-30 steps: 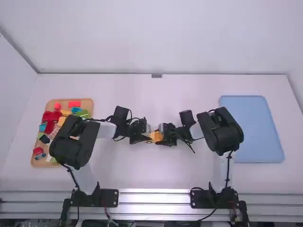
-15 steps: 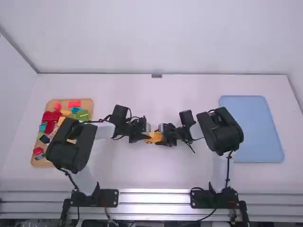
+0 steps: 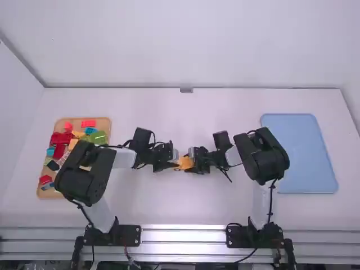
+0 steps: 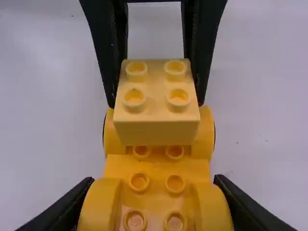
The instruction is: Assemble lego blocks to make yellow taxi
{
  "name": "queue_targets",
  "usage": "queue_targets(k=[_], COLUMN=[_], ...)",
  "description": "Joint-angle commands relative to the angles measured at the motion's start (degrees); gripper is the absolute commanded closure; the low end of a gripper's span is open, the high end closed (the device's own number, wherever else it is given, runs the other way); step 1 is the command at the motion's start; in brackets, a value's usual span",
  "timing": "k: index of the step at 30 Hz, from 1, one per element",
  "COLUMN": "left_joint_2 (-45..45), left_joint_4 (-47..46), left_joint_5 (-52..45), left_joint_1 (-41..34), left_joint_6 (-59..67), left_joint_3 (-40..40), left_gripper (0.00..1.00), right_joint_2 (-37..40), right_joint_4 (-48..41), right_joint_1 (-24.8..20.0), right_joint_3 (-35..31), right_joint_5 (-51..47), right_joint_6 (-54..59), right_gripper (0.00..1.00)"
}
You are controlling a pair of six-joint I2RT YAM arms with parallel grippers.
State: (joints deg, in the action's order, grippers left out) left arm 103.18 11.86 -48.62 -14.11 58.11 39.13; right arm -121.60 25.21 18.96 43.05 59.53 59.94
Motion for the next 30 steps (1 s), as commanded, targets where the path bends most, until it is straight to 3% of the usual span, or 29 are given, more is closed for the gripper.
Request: queue_targets(k=[1, 30], left_joint_2=[0.24, 0.92], left_joint_4=[0.2, -2.4], left_joint_5=[-1.46, -1.64], left_joint_1=[0.04, -0.09], left_joint_6=[-0.2, -0.2], left_joint_3=[-0.57, -0.48], left_gripper=[0.98, 0.98], right_joint_2=[-0.68, -0.68], right_joint_4=[-0.44, -1.38], right_joint_1=[0.24, 0.92], right_joint_3=[0.04, 0.04], right_joint_5=[-0.44, -0.44], right_joint_6=[0.35, 1.88], right_gripper=[0.5, 0.49])
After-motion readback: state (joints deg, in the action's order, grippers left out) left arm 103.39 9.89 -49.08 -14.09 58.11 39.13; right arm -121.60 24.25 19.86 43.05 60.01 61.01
